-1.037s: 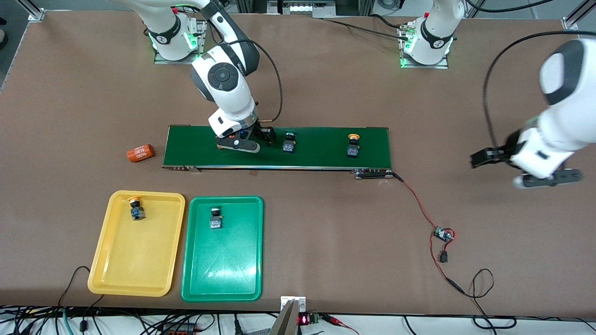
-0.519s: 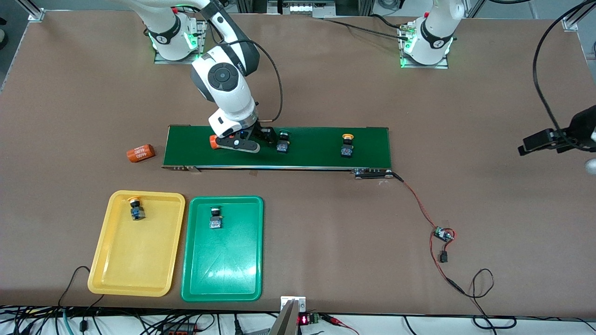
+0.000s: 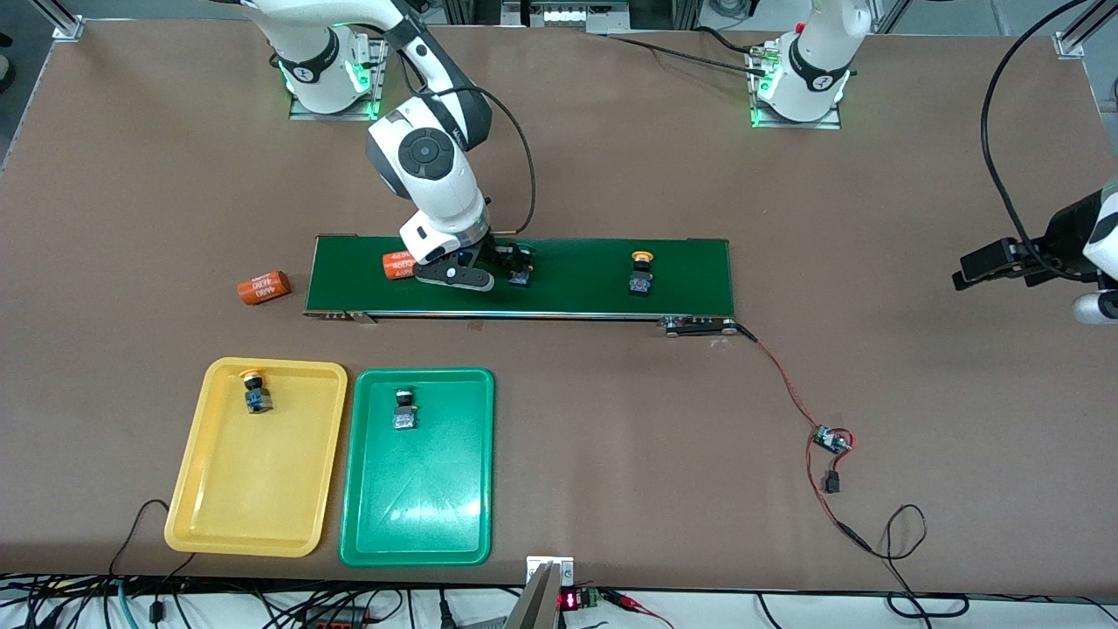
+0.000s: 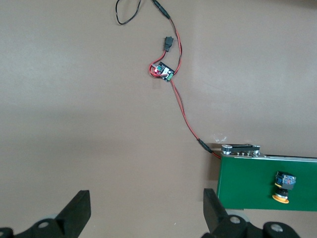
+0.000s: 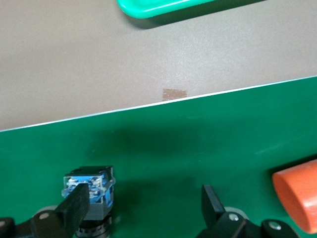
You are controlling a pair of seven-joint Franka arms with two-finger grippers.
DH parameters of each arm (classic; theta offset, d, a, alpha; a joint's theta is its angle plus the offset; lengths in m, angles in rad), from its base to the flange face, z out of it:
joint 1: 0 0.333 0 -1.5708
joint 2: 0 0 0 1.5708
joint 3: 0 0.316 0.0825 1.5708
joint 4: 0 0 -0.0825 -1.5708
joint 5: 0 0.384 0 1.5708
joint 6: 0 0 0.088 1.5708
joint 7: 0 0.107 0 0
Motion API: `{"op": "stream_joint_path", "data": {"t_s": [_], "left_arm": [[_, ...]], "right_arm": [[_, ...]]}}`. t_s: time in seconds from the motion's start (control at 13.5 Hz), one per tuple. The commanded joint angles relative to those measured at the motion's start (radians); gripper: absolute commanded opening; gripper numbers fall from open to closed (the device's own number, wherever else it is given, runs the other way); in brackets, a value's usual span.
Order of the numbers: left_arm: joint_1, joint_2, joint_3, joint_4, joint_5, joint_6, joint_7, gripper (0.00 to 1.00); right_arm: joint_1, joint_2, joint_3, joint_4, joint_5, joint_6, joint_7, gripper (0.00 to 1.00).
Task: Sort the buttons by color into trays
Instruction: 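Lift the button from the belt with the right gripper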
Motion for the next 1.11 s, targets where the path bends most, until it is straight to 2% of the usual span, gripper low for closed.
{"op": "stream_joint_path", "data": {"t_s": [0.0,0.59,0.81,0.96,1.04], "left_arm": [[0.002,-0.044,-0.001,-0.036,-0.002,0.019,-0.004,1.0],[0.002,-0.042,-0.001,-0.047,0.006,0.027,0.025,1.0],[-0.024,-0.03,-0.016,-0.022,0.078,0.01,0.025,1.0],[-0.02,-0.032,-0.013,-0.007,0.069,0.01,0.006,1.0],[-0.012,-0.032,-0.01,0.001,0.064,0.01,0.008,1.0]], "right_arm": [[0.009,-0.001,0.001,0.005,-0.011,0.006,0.025,1.0],[0.027,0.016,0.003,0.004,-0.01,0.006,0.042,1.0],[0.039,0.029,0.003,0.001,-0.011,0.003,0.042,0.97],[0.047,0.029,0.003,-0.002,-0.011,0.002,0.042,0.79],[0.047,0.03,0.003,-0.002,-0.01,0.002,0.039,0.63]]}}
